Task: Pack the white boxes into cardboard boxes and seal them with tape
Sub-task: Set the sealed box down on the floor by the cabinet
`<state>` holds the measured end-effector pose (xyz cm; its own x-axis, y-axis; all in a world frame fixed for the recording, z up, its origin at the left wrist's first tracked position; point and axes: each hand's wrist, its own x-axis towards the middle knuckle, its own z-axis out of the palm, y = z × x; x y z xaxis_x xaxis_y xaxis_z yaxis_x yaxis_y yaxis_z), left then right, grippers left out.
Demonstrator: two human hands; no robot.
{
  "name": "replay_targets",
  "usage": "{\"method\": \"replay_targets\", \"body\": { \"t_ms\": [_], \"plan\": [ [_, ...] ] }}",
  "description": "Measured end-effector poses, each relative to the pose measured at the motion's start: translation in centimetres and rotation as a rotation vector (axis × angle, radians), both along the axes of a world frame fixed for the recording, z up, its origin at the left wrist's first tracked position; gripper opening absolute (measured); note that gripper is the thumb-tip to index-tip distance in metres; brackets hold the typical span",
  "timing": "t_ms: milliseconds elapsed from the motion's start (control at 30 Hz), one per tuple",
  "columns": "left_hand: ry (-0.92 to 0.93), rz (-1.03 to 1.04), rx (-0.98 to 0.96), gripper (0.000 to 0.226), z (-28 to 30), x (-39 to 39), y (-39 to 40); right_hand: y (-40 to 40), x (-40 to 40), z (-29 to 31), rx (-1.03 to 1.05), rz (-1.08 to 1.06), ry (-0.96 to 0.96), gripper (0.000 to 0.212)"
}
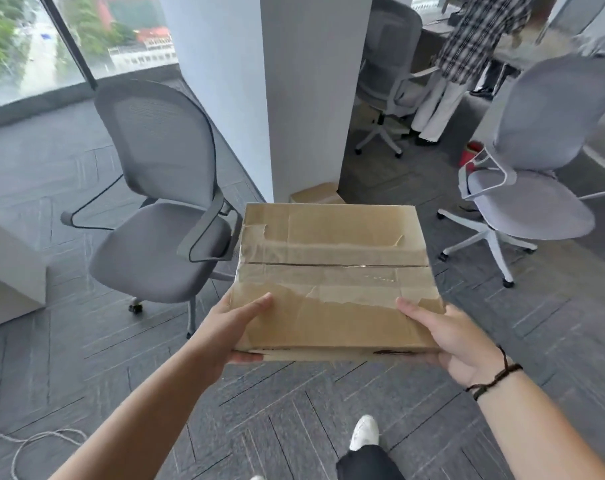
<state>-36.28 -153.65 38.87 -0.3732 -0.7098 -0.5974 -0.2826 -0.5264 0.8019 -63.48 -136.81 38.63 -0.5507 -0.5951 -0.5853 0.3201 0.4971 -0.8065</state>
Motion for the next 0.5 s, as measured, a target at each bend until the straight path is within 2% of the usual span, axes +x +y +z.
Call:
{"method": "replay_targets", "body": {
  "t_ms": [300, 400, 500],
  "plan": [
    [-0.039, 0.033, -0.019, 0.033, -0.4, -19.4, -6.7, -7.7, -19.7, -1.6, -0.030, 0.037, -0.040, 0.087],
    [-0.036, 0.043, -0.016, 0.033, 0.6, -25.6, -8.7, -10.7, -26.3, -0.6, -0.028, 0.055, -0.037, 0.084],
    [-0.023, 0.064, -0.021, 0.032, 1.1, -30.0, -10.9, -13.9, -31.4, 0.3, -0.031, 0.086, -0.034, 0.071]
  ]
}}
